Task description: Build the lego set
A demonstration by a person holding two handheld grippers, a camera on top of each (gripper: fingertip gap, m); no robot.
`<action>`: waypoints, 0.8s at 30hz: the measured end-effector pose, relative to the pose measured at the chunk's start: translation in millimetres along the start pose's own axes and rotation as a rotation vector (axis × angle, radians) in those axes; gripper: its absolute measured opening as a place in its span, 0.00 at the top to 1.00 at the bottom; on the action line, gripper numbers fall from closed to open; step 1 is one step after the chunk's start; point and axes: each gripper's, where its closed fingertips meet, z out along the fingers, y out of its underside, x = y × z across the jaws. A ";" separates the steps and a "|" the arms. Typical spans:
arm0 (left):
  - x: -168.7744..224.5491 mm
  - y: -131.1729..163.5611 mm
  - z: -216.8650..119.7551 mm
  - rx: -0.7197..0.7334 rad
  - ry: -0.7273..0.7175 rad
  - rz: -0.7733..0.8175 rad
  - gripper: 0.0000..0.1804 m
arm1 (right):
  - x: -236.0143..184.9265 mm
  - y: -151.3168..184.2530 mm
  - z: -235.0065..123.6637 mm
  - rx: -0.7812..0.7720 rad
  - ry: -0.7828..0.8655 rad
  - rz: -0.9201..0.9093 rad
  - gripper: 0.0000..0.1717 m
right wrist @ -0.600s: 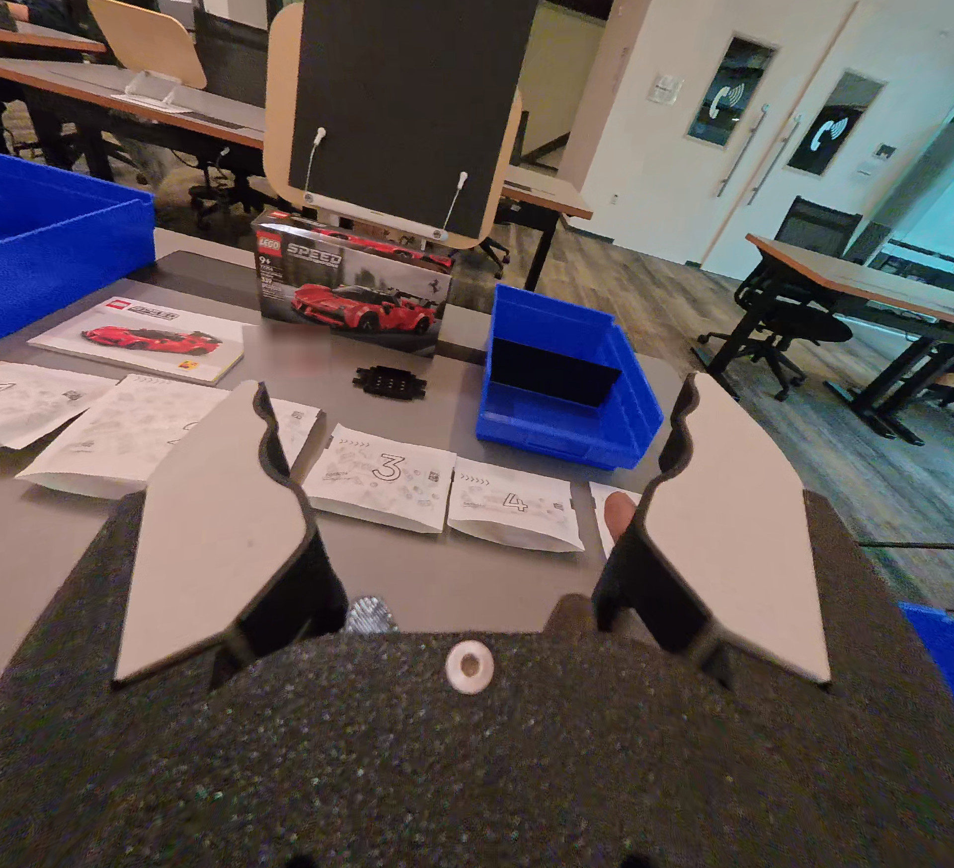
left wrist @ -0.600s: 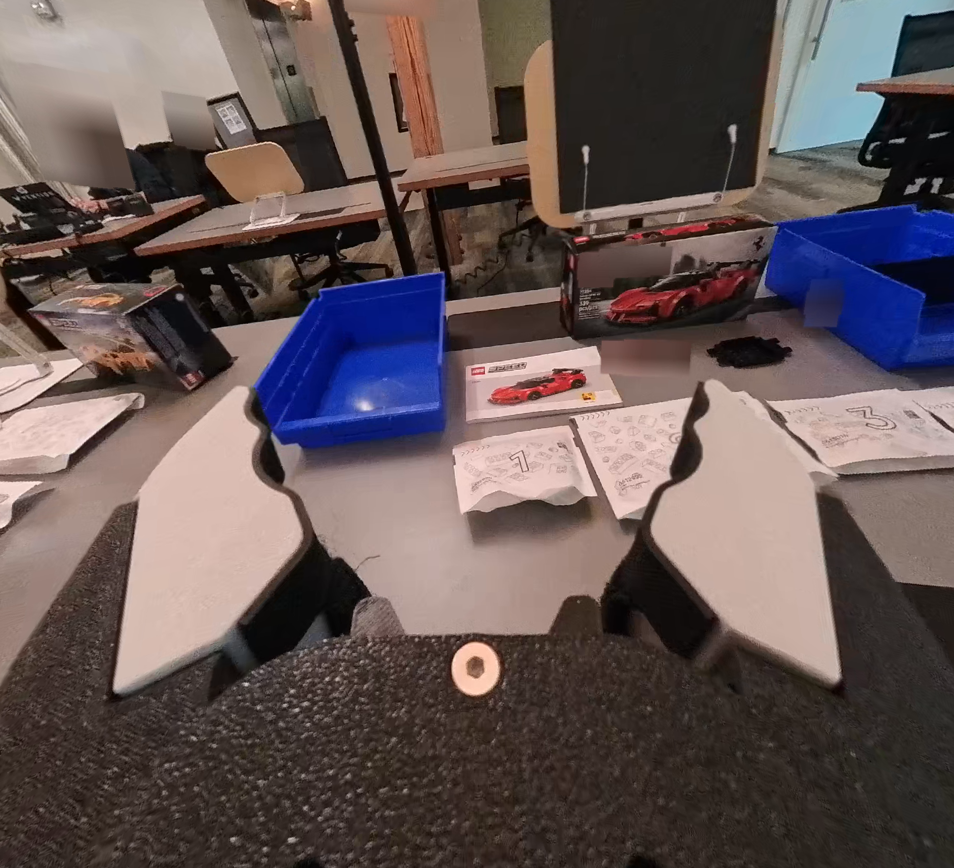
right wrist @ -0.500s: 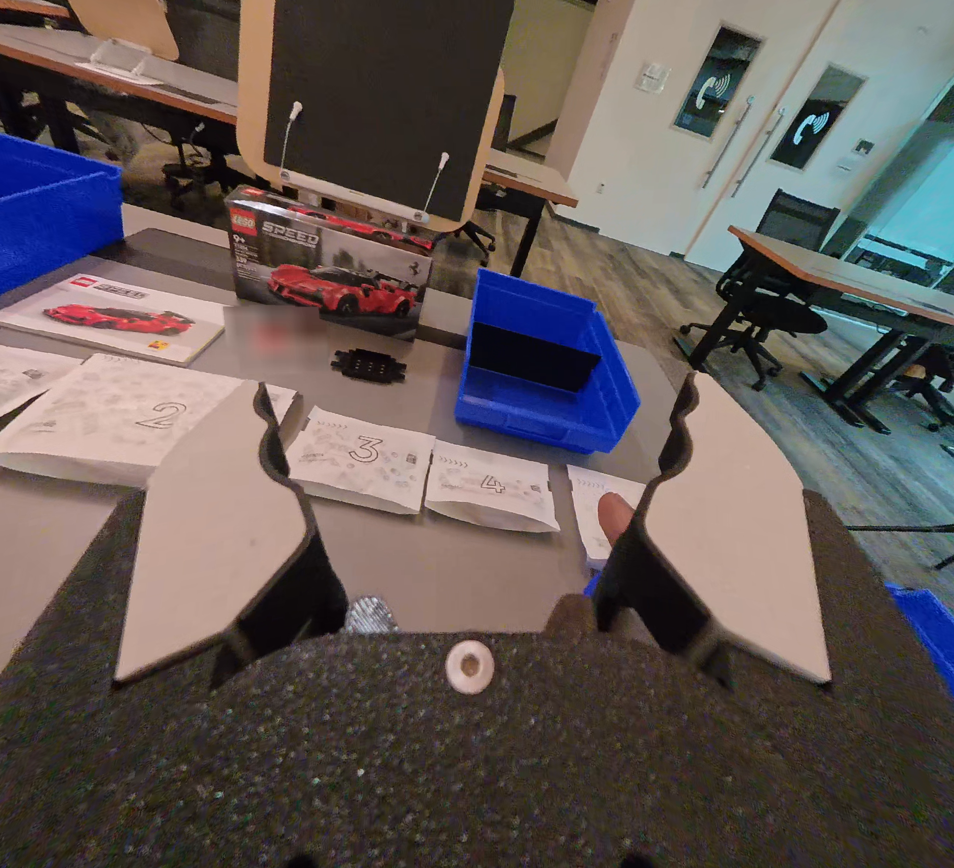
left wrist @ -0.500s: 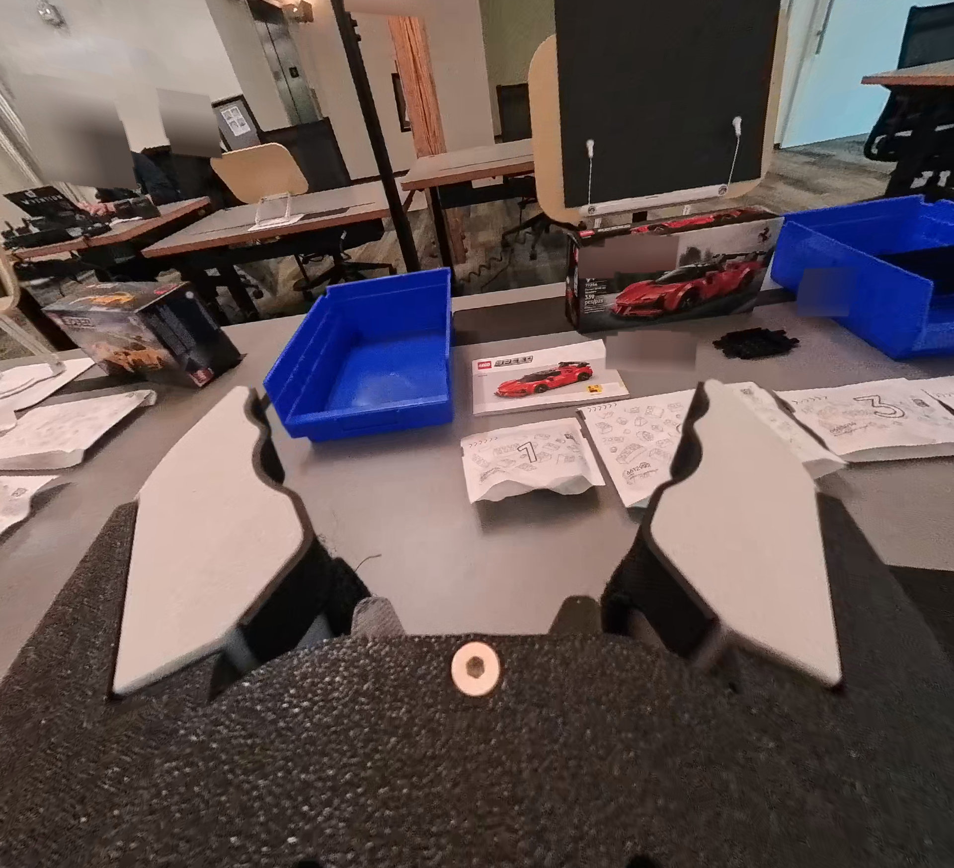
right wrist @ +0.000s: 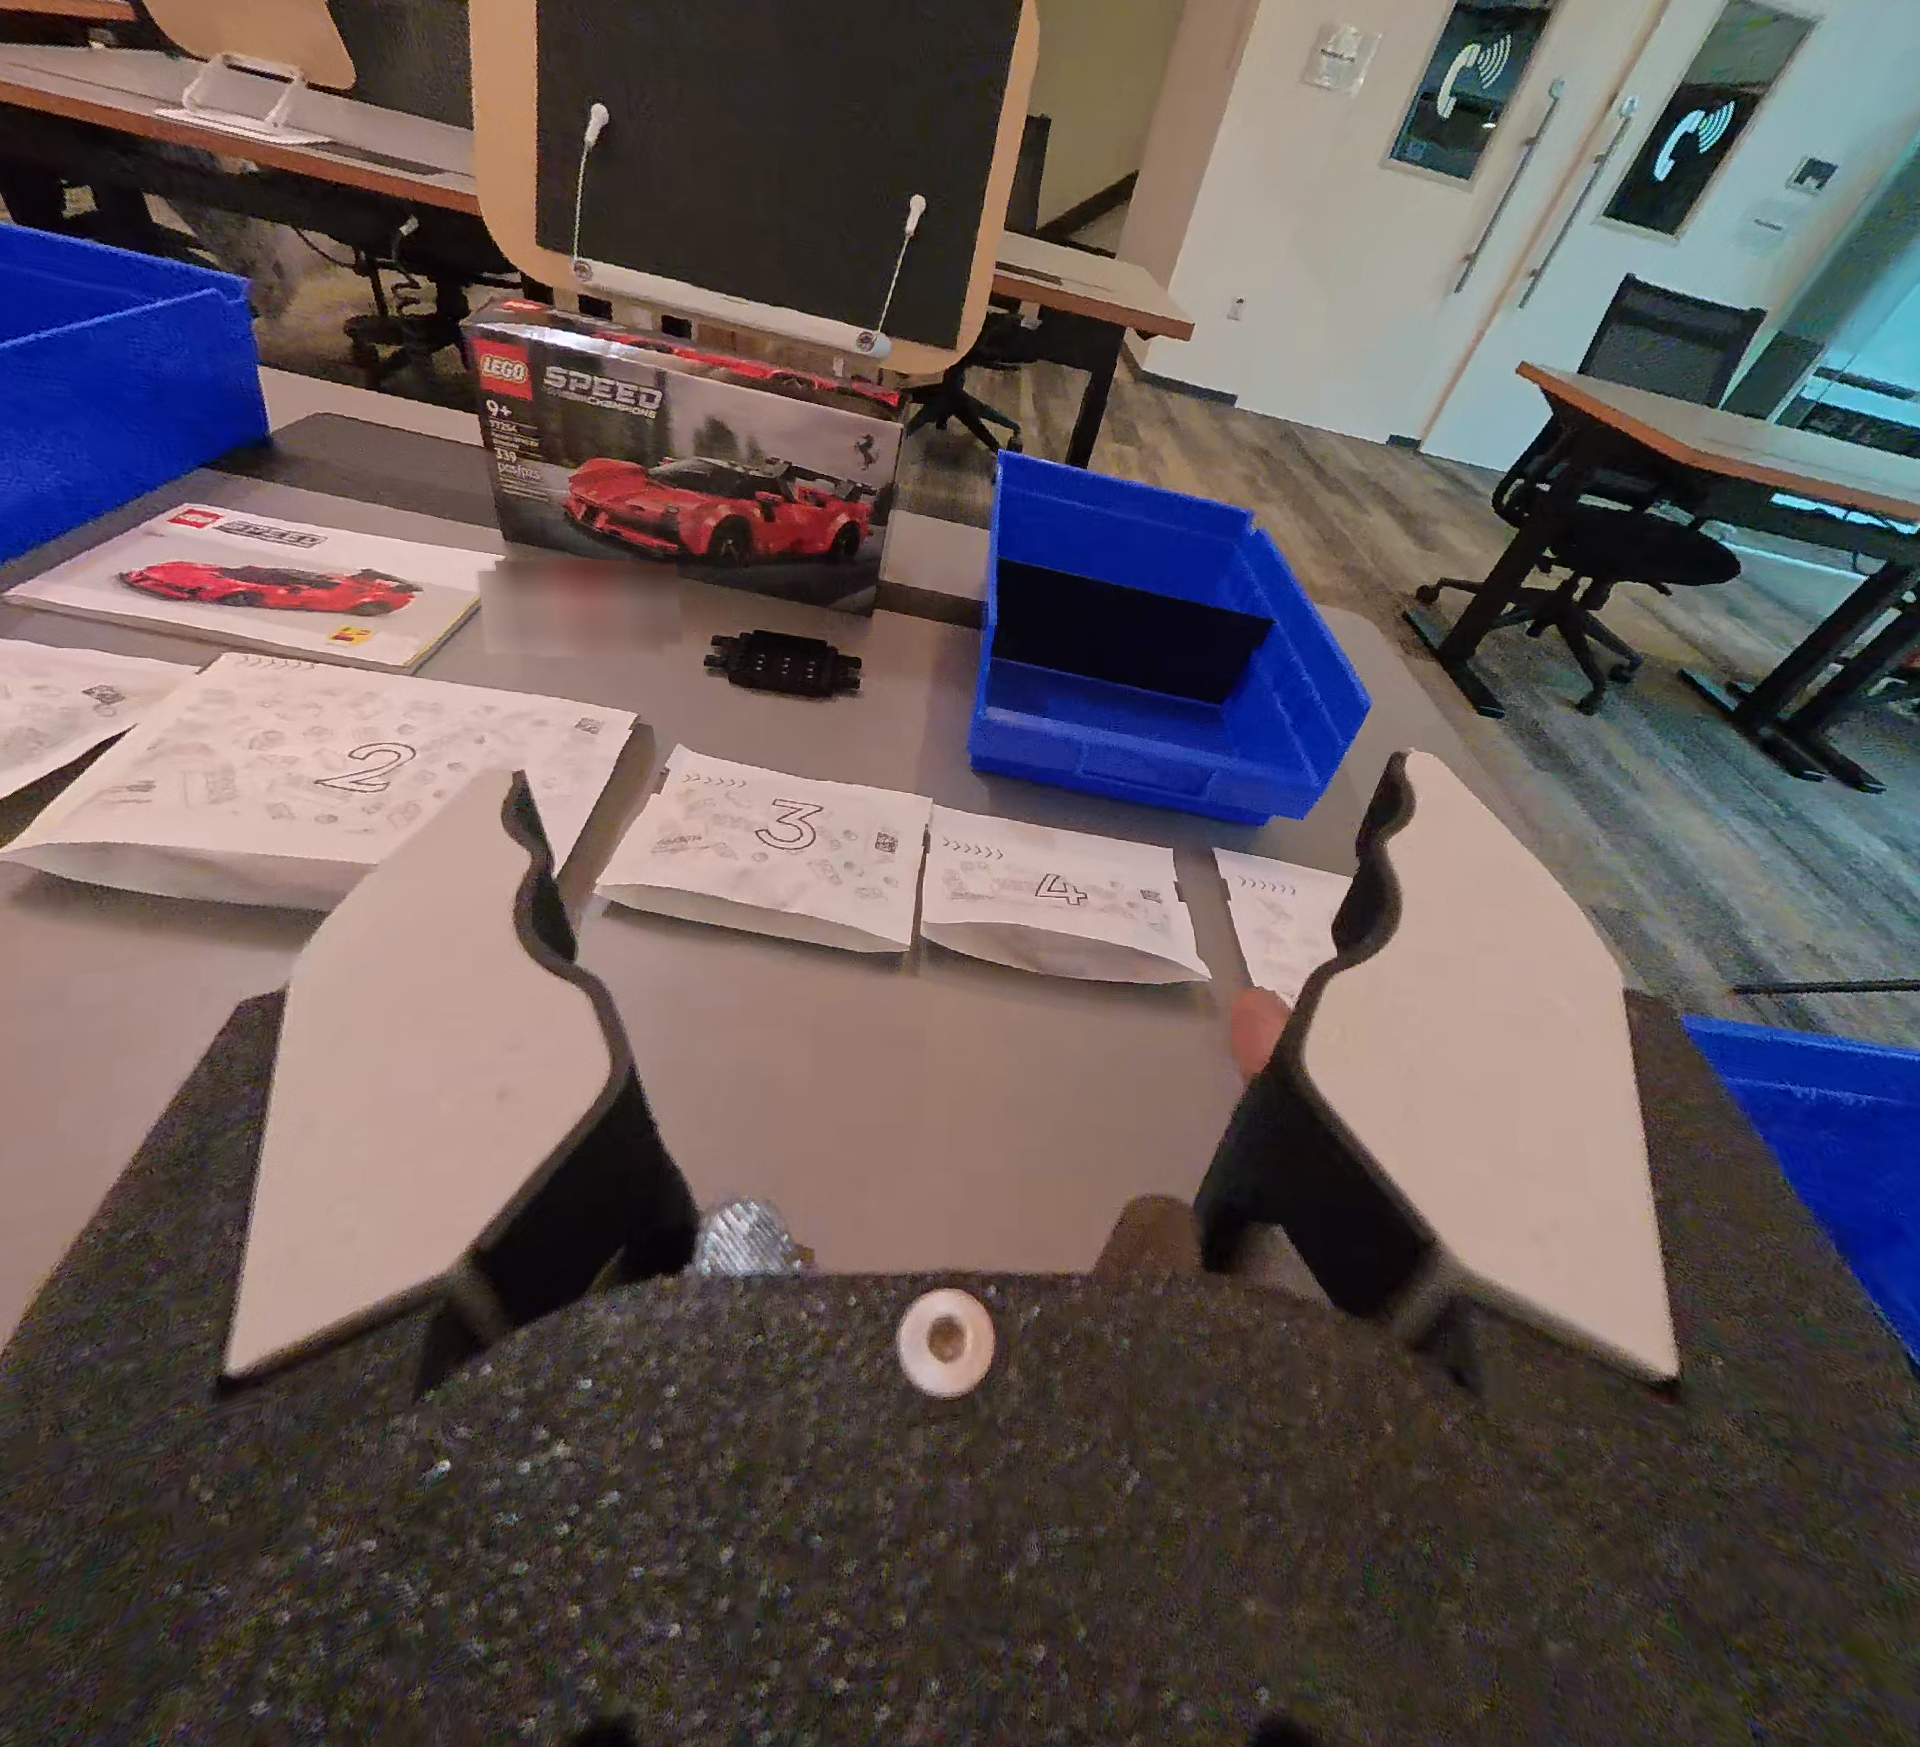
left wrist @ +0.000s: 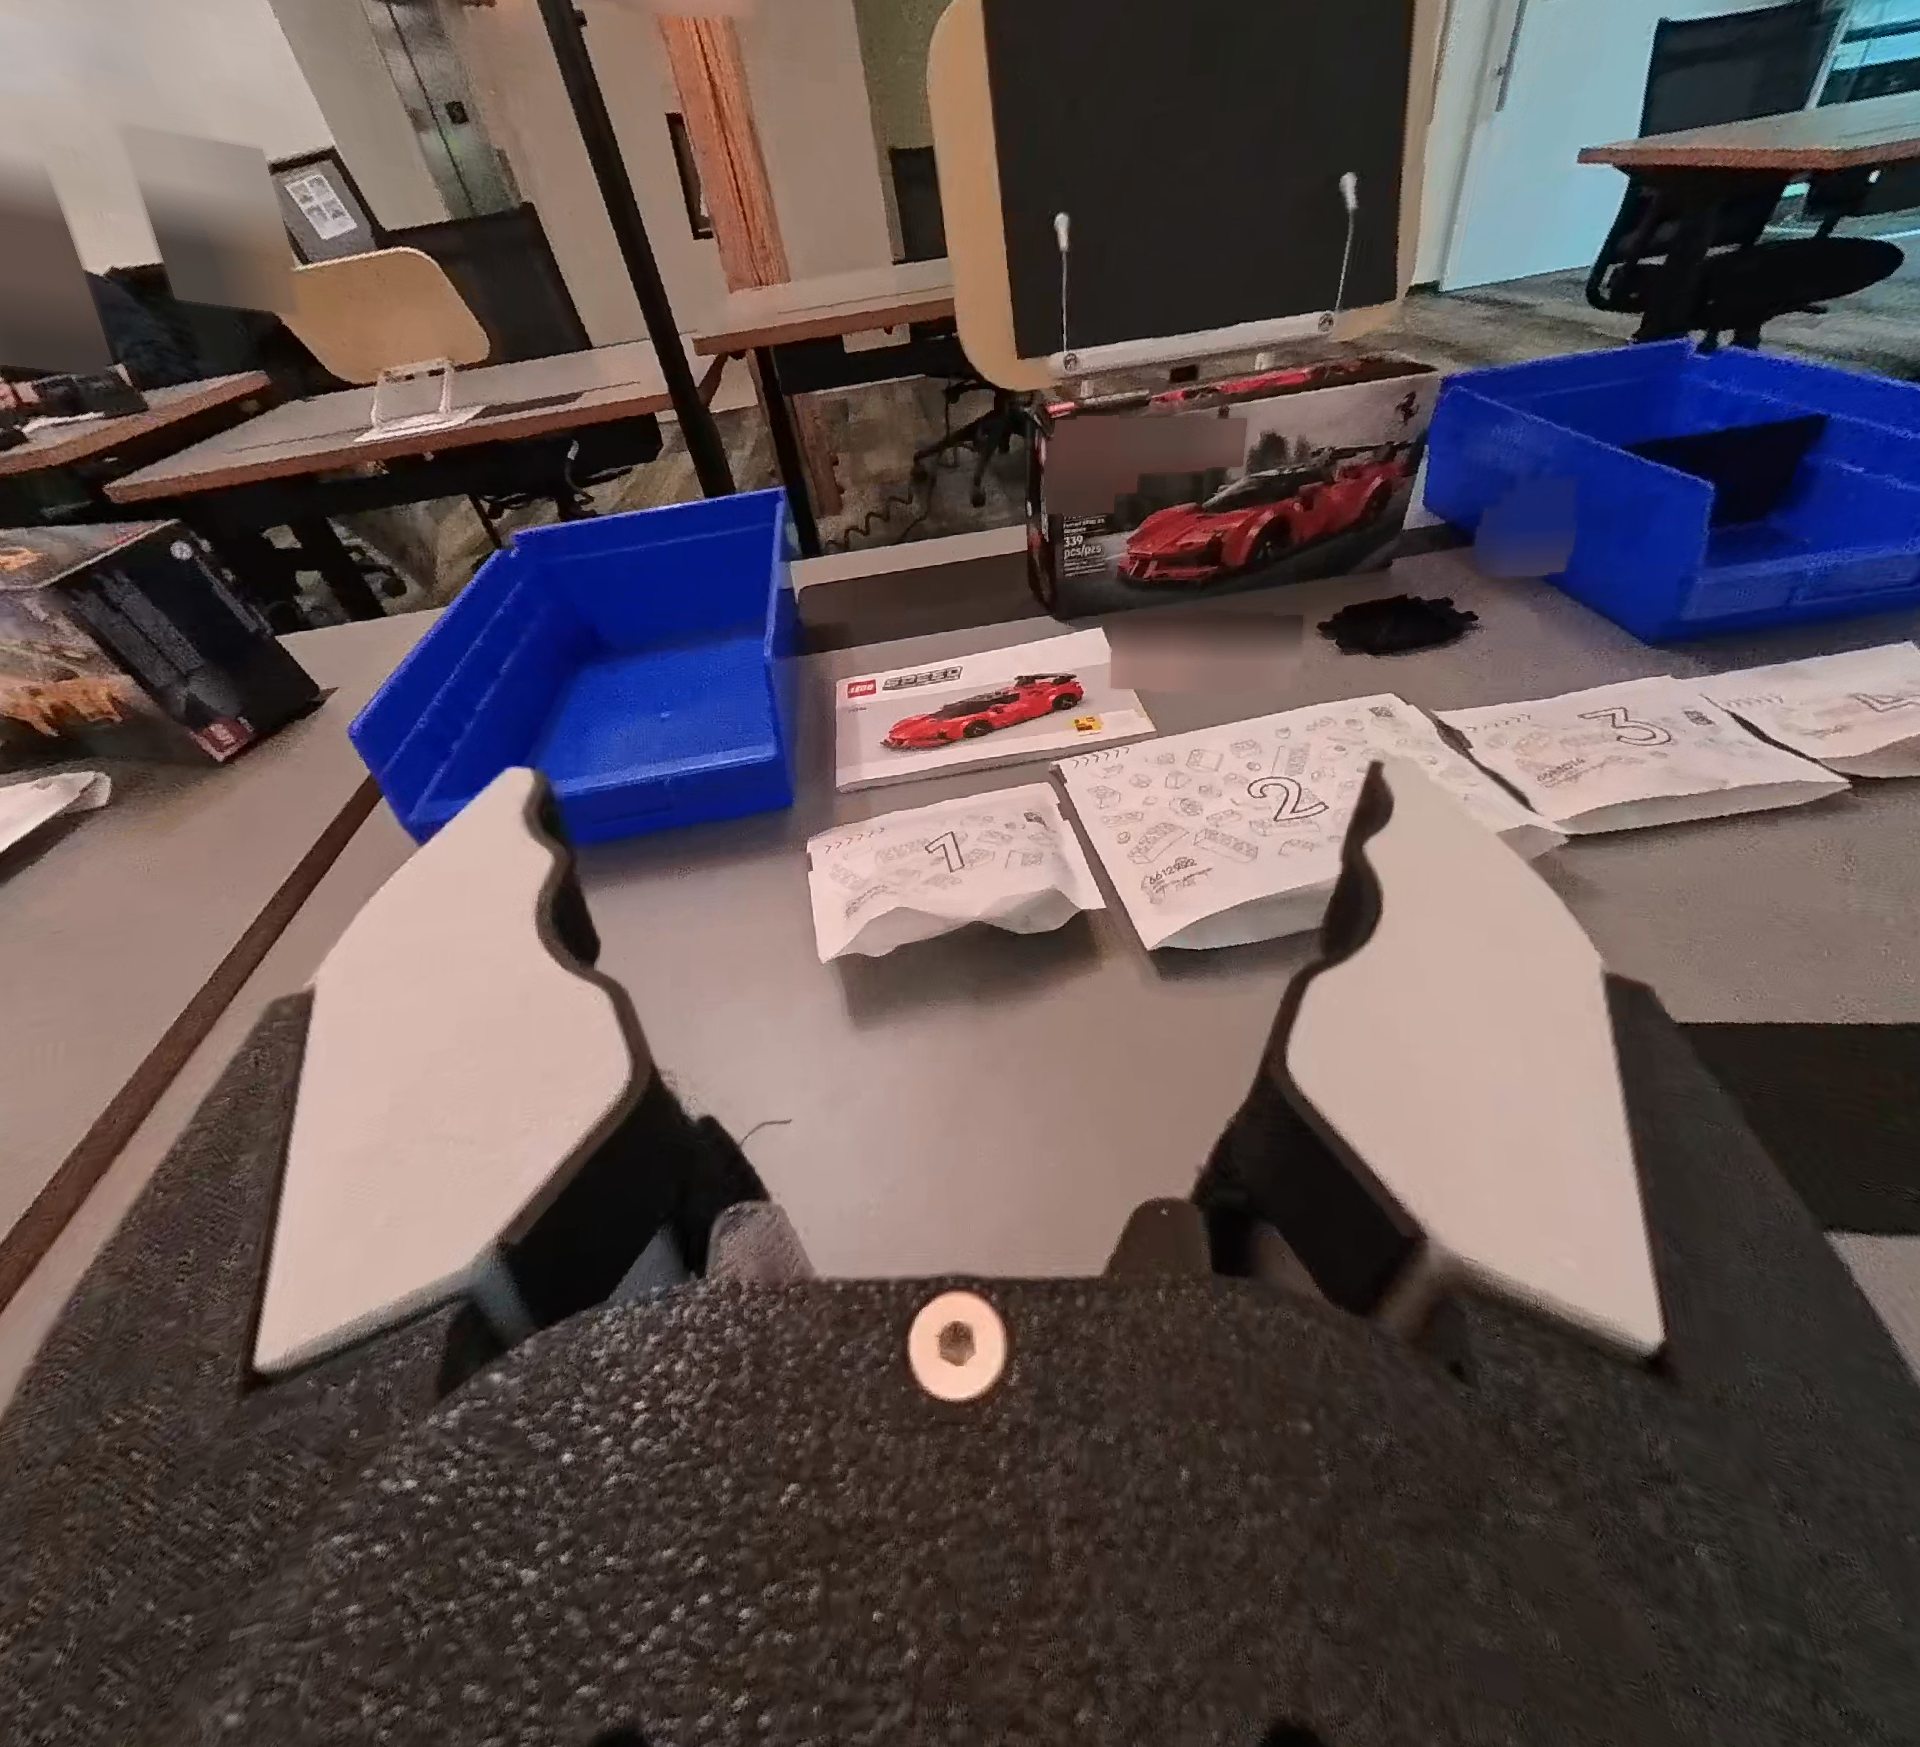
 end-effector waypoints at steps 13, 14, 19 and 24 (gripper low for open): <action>20.8 -16.1 3.6 0.084 -0.026 0.050 0.26 | -26.8 5.2 1.8 0.018 -0.011 0.046 0.17; 23.3 -13.9 4.8 0.086 -0.025 0.058 0.26 | -26.9 7.2 2.1 0.017 -0.014 0.049 0.17; 31.0 1.8 14.0 0.027 0.015 0.018 0.35 | -21.5 23.9 11.0 -0.032 -0.027 0.043 0.19; 27.6 8.8 25.5 -0.034 -0.001 0.009 0.32 | -11.2 30.6 16.5 -0.051 -0.020 0.074 0.19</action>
